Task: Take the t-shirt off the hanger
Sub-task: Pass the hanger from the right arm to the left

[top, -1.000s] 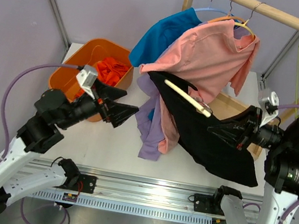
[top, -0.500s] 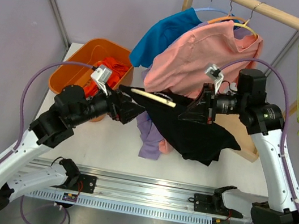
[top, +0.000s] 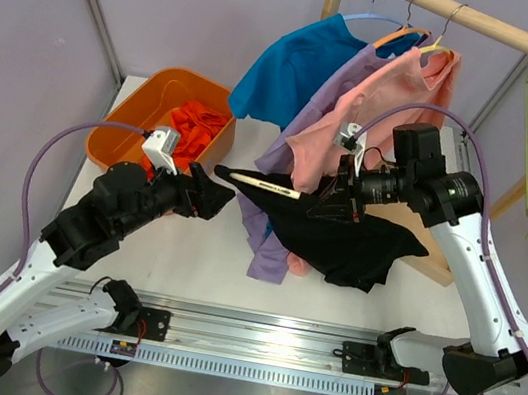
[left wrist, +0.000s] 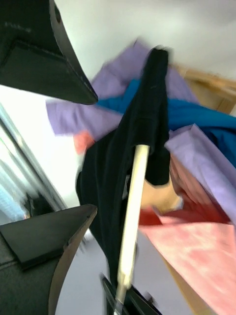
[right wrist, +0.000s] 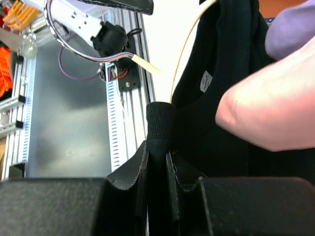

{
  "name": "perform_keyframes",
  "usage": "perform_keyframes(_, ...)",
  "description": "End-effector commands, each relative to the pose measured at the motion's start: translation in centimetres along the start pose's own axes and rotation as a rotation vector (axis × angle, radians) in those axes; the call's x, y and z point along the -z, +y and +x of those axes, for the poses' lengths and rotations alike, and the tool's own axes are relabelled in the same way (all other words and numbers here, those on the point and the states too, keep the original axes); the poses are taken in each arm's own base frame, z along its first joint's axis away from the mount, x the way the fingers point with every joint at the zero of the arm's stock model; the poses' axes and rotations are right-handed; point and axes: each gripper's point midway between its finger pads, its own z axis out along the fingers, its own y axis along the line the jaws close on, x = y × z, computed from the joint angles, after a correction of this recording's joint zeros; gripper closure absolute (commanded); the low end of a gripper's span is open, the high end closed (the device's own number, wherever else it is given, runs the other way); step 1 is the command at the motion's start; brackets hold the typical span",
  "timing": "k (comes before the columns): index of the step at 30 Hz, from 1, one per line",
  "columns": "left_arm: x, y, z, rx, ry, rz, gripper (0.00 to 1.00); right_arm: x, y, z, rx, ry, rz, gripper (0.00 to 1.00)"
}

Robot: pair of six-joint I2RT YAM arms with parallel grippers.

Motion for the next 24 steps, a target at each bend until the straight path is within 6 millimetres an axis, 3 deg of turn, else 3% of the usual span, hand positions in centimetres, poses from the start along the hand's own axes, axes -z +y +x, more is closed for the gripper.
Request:
perform_keyframes(1,2.2,-2.0,-3.3,-0.366,-0.081,0.108,0.09,0.3,1.3,-0.8,0.117,0.007,-0.064,1.0)
perform_keyframes(2,2.5,-1.9,-3.7,-0.519,-0.094,0.126,0.07,0.2,1.4,-0.5,0.115,0.022,-0.076,1.0)
perform_keyframes(5,2.7,-3.4,-3.1,-0.706,-0.088,0.257,0.04,-0.7,1.8,1.0,0.122,0.091,-0.089,1.0)
perform_keyframes(8,1.9,-5.0,-1.9,-0.891,-0.07,0.401,0.05,-1.7,2.5,1.9,0.136,0.152,-0.111,1.0)
perform_keyframes(9,1.2,-5.5,-0.7,-0.923,-0.027,0.464,0.06,-1.8,2.9,2.0,0.139,0.163,-0.127,1.0)
perform_keyframes(14,0.8,-6.6,1.8,-0.985,0.07,0.622,0.13,-2.0,4.0,2.0,0.156,0.198,-0.177,1.0)
perform_keyframes(18,1.4,-6.0,4.2,-0.992,0.131,0.692,0.17,-2.0,4.8,1.8,0.167,0.202,-0.238,1.0)
perform_keyframes(20,1.8,-6.2,4.8,-1.008,0.13,0.737,0.18,-2.1,5.2,2.1,0.152,0.22,-0.27,1.0)
perform_keyframes(24,0.4,-5.1,5.1,-1.019,0.125,0.689,0.28,-2.5,5.6,2.2,0.144,0.231,-0.304,1.0)
